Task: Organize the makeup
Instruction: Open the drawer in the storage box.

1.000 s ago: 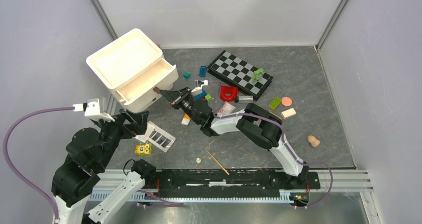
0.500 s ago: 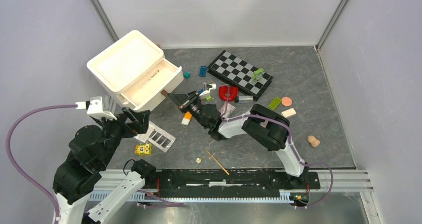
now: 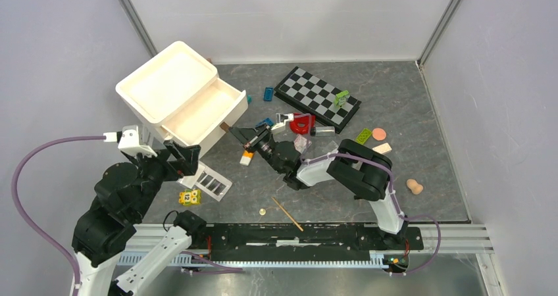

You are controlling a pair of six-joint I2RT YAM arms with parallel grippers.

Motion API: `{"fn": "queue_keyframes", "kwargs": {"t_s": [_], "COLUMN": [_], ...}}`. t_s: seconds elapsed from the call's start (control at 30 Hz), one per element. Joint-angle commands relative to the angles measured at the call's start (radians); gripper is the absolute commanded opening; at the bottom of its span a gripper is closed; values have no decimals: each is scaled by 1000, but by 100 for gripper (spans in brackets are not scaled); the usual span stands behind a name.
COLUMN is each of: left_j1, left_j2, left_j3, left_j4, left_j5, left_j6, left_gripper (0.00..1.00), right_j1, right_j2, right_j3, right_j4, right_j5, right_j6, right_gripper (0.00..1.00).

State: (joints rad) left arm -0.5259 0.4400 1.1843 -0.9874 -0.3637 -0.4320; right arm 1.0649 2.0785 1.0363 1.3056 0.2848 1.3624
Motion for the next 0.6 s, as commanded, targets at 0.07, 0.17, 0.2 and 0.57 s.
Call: {"fn": "queue_keyframes", "kwargs": {"t_s": [0.07,0.17,0.2,0.57], "left_j1": [-1,1,0,0], "left_j2": [13,12,12,13], "left_j3": [-11,-15,-15,-23], "left_j4": [18,18,18,18], "left_j5": [-1,-2,-2,-1], "left_j6": [28,27,27,21], "left_gripper": [100,100,100,100], "right_j1": [6,7,6,6], "right_j2": [-81,-97,-101,-113], "right_j3": [-68,-100,-112,-156], "right_j4": [83,86,88,106], "right_j5": [-16,-13,-10,-28], "right_j6": [-34,-37,-36,-48], "right_gripper": [0,0,0,0]}}
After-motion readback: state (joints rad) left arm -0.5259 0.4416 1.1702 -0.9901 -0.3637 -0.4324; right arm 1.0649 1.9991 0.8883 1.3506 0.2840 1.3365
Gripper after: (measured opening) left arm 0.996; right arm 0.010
